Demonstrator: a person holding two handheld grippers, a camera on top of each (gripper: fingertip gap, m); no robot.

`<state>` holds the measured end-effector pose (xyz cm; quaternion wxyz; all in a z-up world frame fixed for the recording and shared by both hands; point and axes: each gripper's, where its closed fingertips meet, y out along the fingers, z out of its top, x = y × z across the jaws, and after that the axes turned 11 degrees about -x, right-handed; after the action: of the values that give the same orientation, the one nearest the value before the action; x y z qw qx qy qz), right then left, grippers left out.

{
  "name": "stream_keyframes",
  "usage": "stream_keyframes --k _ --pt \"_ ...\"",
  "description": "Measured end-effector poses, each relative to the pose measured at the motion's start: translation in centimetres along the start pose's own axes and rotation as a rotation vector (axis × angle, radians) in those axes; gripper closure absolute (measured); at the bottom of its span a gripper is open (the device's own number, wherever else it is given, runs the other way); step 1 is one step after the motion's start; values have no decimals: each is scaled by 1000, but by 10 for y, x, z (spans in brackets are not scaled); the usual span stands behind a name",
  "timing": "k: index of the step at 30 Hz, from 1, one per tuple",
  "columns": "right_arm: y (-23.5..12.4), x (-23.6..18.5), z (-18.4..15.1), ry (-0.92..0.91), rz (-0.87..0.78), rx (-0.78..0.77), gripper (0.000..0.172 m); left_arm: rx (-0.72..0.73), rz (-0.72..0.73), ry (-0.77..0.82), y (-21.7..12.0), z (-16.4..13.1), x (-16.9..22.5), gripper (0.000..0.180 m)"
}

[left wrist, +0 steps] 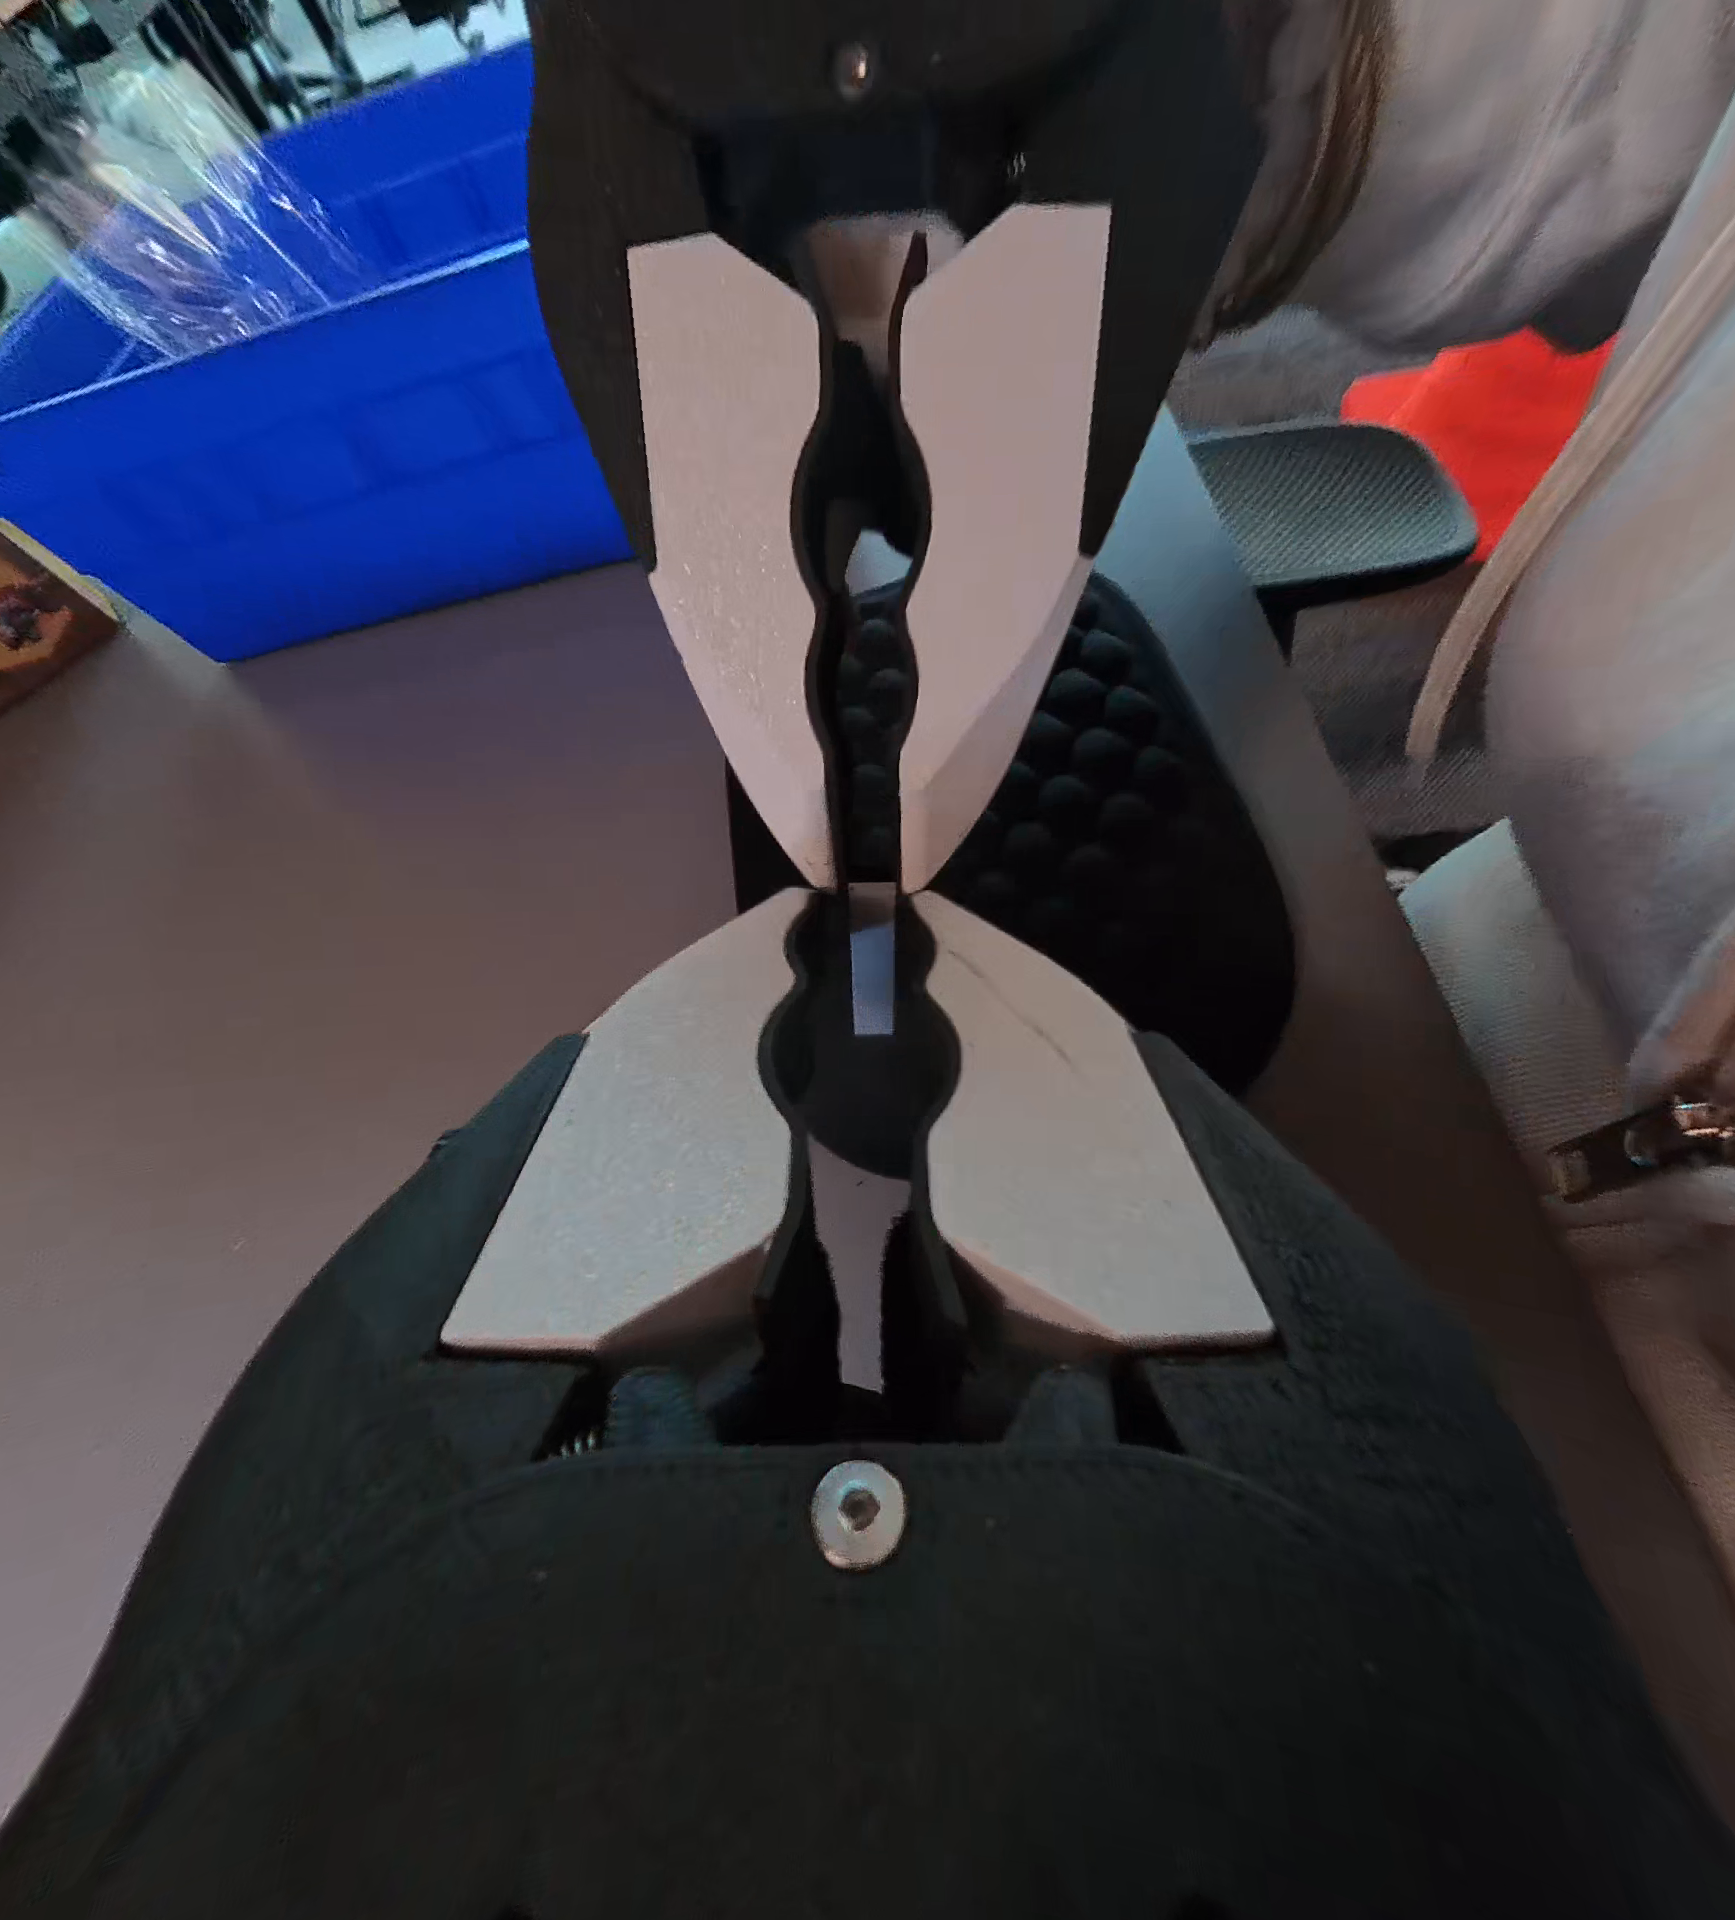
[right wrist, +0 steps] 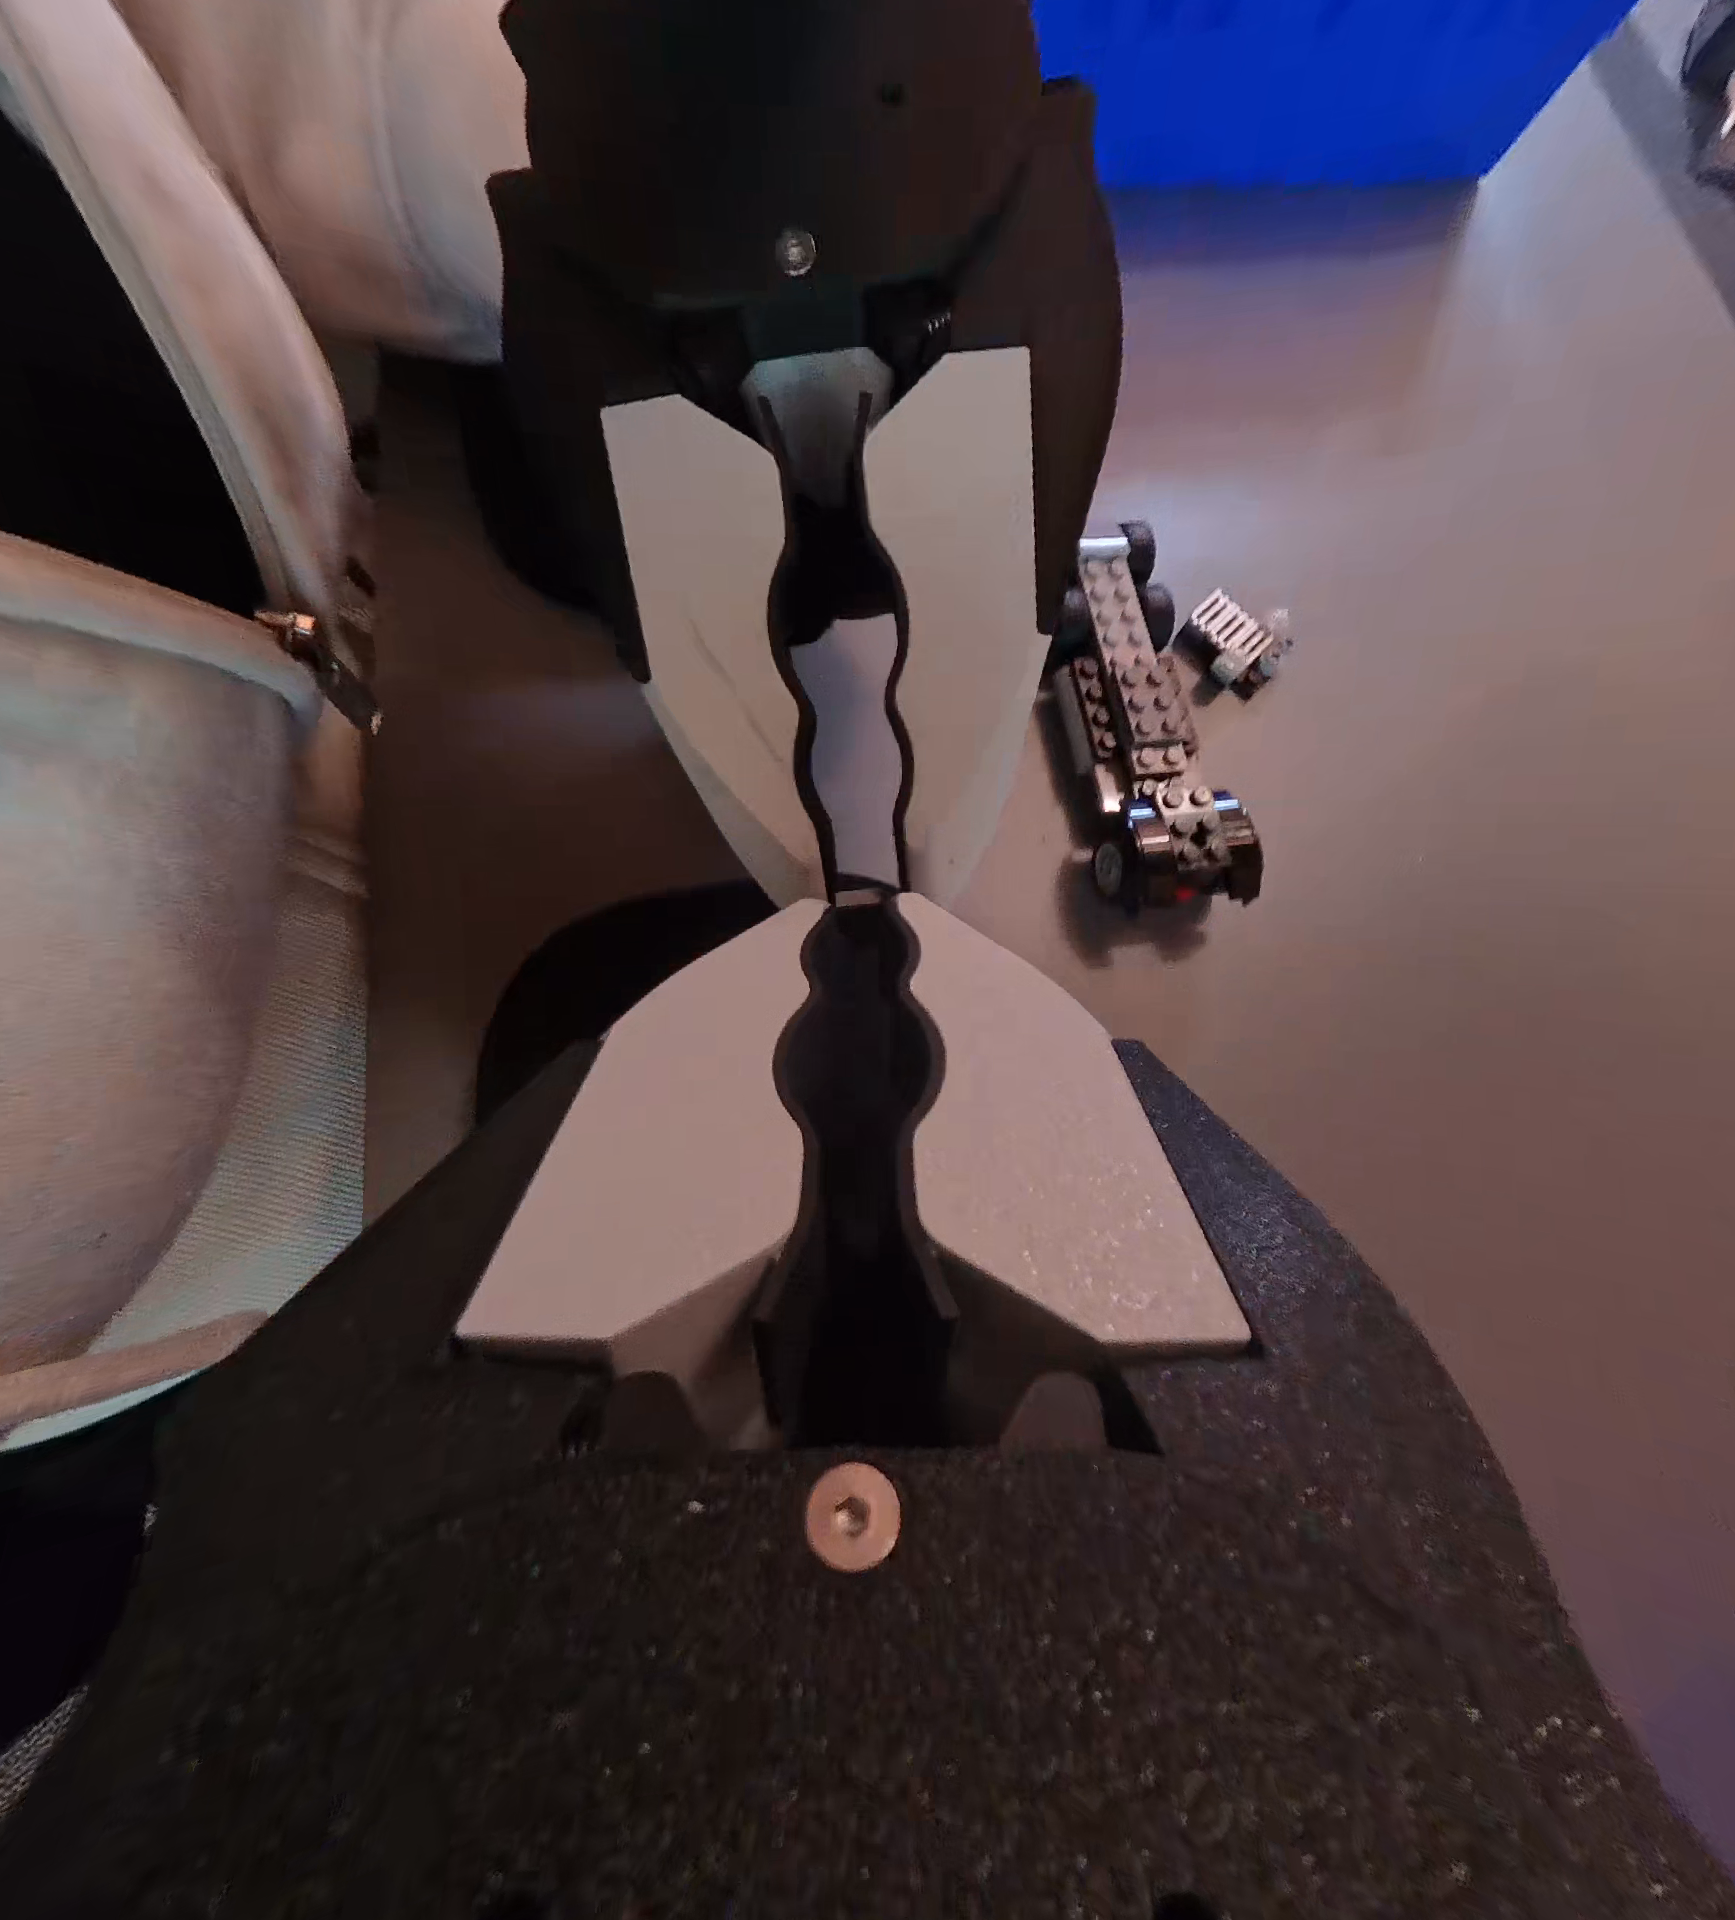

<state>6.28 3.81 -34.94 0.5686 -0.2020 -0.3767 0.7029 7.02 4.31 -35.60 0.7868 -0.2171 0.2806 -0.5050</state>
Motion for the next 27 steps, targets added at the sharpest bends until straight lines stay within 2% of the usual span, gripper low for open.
stream_keyframes --k 3,11,19,25,26,27 --pt "-1 -4 -7 22 -13 -16 165 -30 8 29 8 0 6 172" --pt "-2 -10 -5 18 -46 -22 165 86 -28 -26 5 3 13 173" --pt "1 -9 -7 16 -61 -33 164 110 -38 -7 4 2 13 174" --pt "11 -5 -21 25 -84 -79 166 117 -50 -28 6 1 11 175" --pt "16 -3 -35 6 -103 -170 172 172 -63 -44 1 8 11 173" --pt "27 -4 -59 -15 -112 -291 171 318 -79 -116 -14 25 5 174"
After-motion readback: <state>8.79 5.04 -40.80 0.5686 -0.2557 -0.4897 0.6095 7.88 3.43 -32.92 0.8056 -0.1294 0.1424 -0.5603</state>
